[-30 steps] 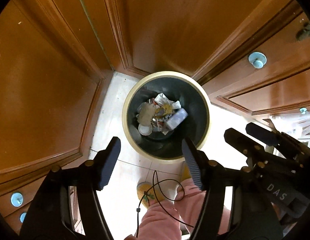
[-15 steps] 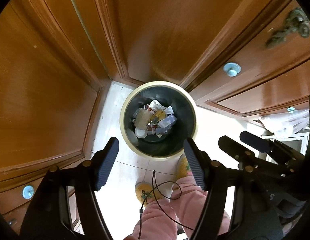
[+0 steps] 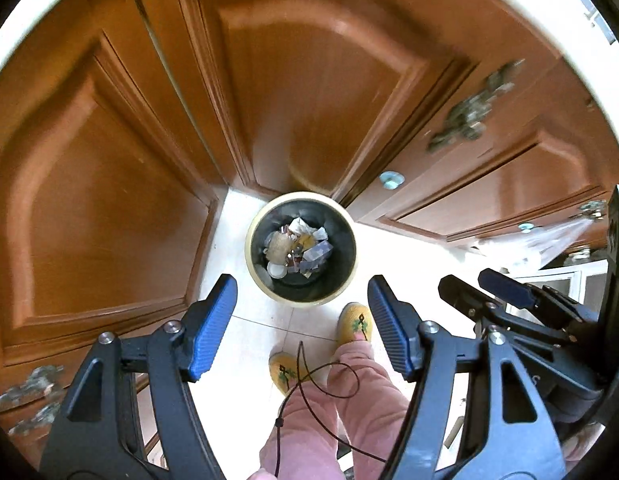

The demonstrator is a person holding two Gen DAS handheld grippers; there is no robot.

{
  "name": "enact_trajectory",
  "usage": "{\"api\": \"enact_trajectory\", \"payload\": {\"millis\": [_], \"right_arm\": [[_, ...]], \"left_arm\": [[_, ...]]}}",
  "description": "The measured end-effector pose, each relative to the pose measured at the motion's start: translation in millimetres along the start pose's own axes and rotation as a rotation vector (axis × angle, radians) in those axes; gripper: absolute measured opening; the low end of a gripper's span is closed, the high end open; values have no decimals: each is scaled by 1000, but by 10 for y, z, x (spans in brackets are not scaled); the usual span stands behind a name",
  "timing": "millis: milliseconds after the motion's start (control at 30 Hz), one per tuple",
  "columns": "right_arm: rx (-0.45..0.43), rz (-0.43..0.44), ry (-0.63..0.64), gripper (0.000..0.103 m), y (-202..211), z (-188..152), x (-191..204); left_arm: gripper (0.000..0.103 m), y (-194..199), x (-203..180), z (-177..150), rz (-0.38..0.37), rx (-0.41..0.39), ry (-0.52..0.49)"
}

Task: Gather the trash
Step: 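Raise both tools back toward the trash by the window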

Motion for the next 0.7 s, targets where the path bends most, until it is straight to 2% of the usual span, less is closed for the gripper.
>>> {"api": "enact_trajectory", "payload": {"millis": [300, 533, 700], "right_arm": [[-82, -23, 45, 56, 1325, -156, 226], [-144, -34, 49, 56, 2071, -298, 342], [-219, -44, 51, 56, 2577, -335, 403]], "left_arm": [[65, 1130, -226, -27, -6, -76, -46], [65, 1853, -316, -30, -9, -158, -99], [65, 2335, -378, 13, -2, -233, -137]]}}
Point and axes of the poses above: each gripper's, at about its wrist camera, not at the fingertips, and y roughly against the way its jaws point, x to its left, z to its top, the point moved 6 cm from there along -y, roughly the way its jaws point, and after that the axes turned 8 degrees about x, right-handed, at the moved point
